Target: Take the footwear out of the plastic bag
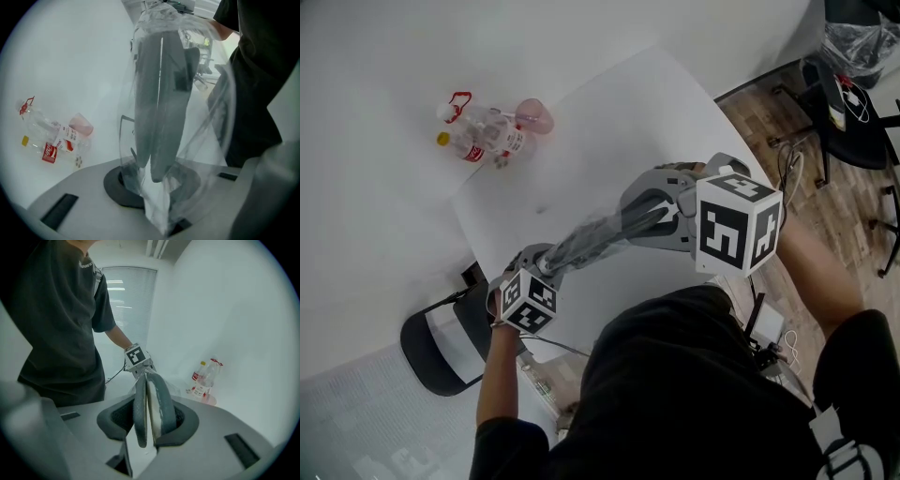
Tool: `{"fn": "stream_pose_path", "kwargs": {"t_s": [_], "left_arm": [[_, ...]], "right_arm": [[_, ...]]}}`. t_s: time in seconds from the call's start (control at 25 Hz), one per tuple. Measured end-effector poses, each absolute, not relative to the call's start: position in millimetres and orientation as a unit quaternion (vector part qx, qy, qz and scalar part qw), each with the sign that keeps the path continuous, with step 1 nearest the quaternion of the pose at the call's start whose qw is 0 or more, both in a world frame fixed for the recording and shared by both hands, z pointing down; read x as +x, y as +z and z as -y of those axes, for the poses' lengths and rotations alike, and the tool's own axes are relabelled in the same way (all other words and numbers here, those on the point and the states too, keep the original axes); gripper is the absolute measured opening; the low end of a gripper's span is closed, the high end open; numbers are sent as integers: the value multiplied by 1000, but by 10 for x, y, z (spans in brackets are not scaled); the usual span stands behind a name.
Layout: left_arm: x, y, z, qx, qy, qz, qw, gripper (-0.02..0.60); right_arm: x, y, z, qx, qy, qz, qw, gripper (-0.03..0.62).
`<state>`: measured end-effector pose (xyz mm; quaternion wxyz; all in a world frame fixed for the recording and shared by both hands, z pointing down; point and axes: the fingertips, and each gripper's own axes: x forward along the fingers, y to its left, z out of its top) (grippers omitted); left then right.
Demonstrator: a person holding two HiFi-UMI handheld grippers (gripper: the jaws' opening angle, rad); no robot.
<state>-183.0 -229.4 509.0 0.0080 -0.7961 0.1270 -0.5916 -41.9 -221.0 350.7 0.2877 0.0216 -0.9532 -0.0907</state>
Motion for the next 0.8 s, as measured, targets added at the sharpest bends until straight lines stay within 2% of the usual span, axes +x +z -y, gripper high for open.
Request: {"fn": "stream_pose_path", "kwargs": {"t_s": [0.08,0.16,0.32,0.44,0.8], "left_arm": [[-1832,5097,2279,-794,-595,-126,8,92],[-1839,5087,2269,-794,-594,-128,9,92],[-1891,5096,2283,-791,-596,-140,11,85],[-2011,5158,2296,-779,-608,-153,17,38],[-2120,5281,2266,-786,-587,-188,-49,23]], "right_arm": [[-417,3543,2179,8,-99,949,299,91],[-418,3543,2153,-4,-102,948,301,83],[-369,3471,2197,-3,-102,951,292,78],[-264,3388,2256,7,-99,955,279,78],[-86,3311,2308,20,-103,957,269,78]]}}
